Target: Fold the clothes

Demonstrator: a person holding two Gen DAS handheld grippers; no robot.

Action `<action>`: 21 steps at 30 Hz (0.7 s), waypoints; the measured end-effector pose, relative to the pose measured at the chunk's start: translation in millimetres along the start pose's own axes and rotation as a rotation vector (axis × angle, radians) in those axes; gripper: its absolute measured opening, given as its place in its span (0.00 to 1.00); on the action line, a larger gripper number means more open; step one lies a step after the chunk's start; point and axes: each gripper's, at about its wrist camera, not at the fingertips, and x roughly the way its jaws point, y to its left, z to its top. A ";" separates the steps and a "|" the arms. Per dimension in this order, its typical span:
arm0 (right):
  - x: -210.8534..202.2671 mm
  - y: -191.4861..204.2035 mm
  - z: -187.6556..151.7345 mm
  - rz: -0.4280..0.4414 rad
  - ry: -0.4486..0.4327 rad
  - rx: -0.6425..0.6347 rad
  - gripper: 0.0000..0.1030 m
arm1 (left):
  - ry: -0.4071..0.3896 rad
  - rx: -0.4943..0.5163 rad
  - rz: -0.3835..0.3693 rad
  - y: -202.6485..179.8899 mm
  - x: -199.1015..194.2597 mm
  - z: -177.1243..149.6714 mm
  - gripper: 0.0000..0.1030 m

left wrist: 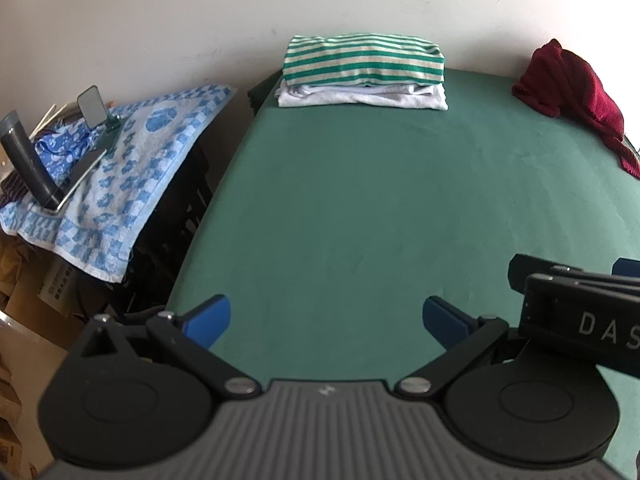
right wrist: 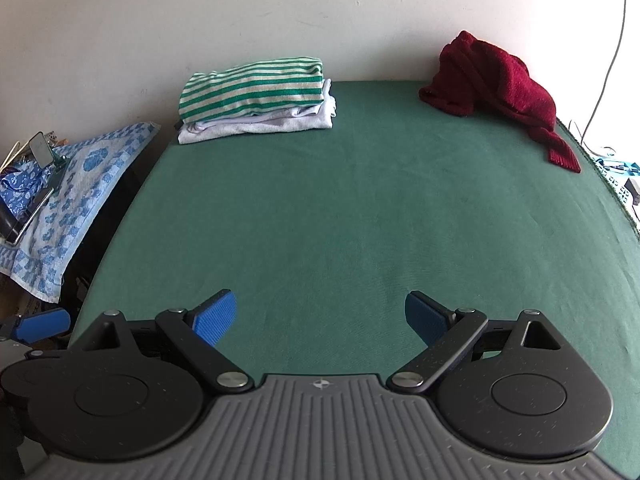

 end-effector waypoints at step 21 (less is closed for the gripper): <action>3.7 3.7 -2.6 -0.012 0.017 -0.019 0.91 | 0.005 0.011 0.006 4.0 5.2 -3.2 0.99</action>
